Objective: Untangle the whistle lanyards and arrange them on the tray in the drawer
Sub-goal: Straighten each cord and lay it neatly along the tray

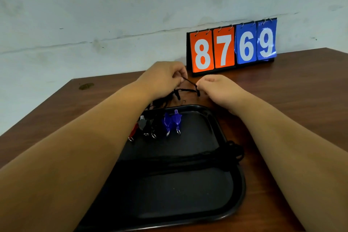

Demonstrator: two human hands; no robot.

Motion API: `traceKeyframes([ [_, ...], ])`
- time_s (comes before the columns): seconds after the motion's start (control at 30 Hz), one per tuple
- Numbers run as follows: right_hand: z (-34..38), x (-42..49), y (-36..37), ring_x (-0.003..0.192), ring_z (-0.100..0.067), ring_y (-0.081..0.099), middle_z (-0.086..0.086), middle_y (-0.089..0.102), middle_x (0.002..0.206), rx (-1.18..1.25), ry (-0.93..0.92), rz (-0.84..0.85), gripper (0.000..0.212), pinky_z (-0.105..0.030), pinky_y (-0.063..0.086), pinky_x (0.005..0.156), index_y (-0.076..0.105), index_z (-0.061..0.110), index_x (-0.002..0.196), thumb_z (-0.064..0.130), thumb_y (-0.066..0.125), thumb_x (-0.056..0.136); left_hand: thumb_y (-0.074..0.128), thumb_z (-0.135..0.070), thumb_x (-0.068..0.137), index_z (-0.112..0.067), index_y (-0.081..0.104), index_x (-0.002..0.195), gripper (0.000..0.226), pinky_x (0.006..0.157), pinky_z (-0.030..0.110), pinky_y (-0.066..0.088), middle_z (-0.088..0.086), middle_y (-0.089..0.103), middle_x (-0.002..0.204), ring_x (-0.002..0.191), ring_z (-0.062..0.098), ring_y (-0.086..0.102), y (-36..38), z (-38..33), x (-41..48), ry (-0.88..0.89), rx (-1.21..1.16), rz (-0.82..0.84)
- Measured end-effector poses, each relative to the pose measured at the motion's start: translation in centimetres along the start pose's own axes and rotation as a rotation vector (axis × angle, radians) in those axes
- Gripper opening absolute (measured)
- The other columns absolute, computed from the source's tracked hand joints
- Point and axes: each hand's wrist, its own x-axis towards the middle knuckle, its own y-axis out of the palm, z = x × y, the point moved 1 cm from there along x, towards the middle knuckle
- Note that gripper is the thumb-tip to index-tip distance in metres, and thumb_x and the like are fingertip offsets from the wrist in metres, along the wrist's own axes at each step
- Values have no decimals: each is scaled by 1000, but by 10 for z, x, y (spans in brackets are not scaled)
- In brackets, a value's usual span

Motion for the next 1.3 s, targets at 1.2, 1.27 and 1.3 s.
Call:
traceKeyframes([
  [1.2,-9,-29,-16,100,-14,68,7,76,102,424,11,-308,13,-29,55,84,78,29,104,38,70,103,68,-17,104,-23,83,118,21,64,1,48,-9,78,100,89,10,74,-100,-28,-35,-170,-409,-435],
  [1.27,-8,-31,-18,103,-19,70,3,77,102,467,62,-327,13,-39,60,94,79,29,103,38,70,103,65,-16,106,-22,82,118,21,63,2,48,-10,76,99,87,8,73,-112,-30,-42,-165,-393,-449],
  [1.3,-7,-32,-19,103,-20,71,1,77,102,489,88,-330,13,-40,61,95,79,28,103,38,70,103,64,-16,107,-23,81,117,21,64,3,49,-10,76,99,86,7,73,-119,-31,-45,-160,-389,-462],
])
